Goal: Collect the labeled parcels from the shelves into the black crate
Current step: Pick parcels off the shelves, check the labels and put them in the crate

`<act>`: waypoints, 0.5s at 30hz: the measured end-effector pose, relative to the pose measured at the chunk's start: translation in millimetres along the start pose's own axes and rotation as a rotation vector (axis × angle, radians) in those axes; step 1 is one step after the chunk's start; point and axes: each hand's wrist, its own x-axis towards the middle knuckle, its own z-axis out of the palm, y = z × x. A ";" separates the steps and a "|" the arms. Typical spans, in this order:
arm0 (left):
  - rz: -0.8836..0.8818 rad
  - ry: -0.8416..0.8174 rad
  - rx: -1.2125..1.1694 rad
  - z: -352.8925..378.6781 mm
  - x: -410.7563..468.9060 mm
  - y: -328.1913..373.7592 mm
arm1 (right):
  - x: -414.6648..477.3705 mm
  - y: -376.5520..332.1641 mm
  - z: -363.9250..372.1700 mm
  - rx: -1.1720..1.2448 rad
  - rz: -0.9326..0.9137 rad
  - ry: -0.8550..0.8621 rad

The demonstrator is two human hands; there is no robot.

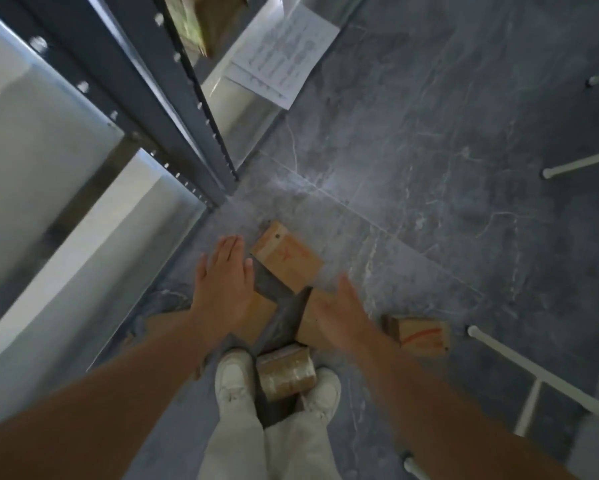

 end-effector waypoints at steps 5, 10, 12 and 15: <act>-0.013 -0.127 -0.093 72.9 61.7 -20.1 | 86.8 30.2 27.0 0.123 0.086 0.015; -0.044 -0.134 -0.253 140.8 110.4 -27.7 | 154.2 64.3 56.6 0.202 0.183 -0.038; -0.063 -0.061 -0.358 149.3 134.3 -27.7 | 177.1 68.5 66.1 0.330 0.221 -0.036; -0.232 -0.026 -0.549 153.1 167.4 -27.0 | 205.9 56.9 73.3 0.474 0.339 -0.074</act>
